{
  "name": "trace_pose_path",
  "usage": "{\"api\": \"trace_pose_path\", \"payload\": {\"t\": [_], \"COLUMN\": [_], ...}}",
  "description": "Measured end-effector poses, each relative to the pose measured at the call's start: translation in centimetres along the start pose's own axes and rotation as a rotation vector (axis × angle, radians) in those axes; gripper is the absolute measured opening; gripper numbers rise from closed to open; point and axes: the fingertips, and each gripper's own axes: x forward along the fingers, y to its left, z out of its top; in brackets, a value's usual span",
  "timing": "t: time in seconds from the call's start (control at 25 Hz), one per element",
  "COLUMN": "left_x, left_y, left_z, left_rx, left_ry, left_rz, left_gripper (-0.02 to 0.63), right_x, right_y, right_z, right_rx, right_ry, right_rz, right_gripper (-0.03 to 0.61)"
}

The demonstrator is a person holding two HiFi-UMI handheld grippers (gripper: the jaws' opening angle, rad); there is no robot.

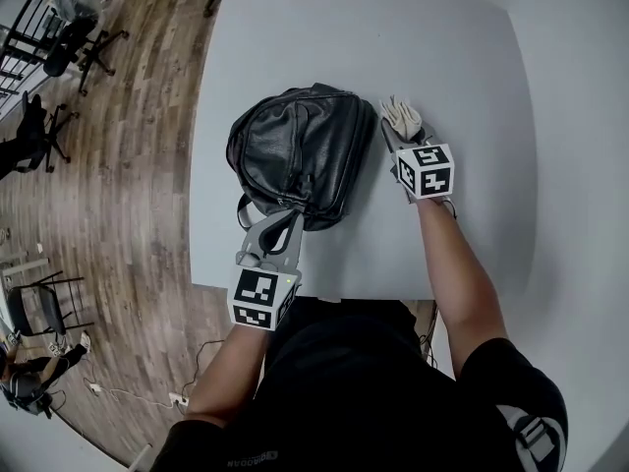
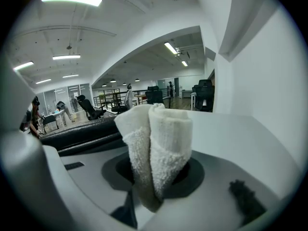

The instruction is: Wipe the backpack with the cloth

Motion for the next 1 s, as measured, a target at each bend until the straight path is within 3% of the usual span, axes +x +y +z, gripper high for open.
{"api": "trace_pose_path", "payload": {"t": [0.36, 0.56, 1.0], "left_x": [0.0, -0.6, -1.6], "left_y": [0.4, 0.6, 1.1], "left_z": [0.6, 0.3, -0.3], "left_rx": [-0.063, -0.01, 0.006], "left_ry": [-0.017, -0.017, -0.021], "left_rz": [-0.059, -0.07, -0.122], "left_gripper": [0.005, 0.006, 0.006], "right_x": [-1.2, -2.0, -4.1], "right_y": [1.8, 2.7, 5.4], "right_z": [-0.4, -0.8, -1.5], "right_rx": [-0.026, -0.017, -0.001], "right_ry": [0.008, 0.001, 0.005], "right_rz": [-0.005, -0.022, -0.058], "right_gripper": [0.11, 0.11, 0.11]}}
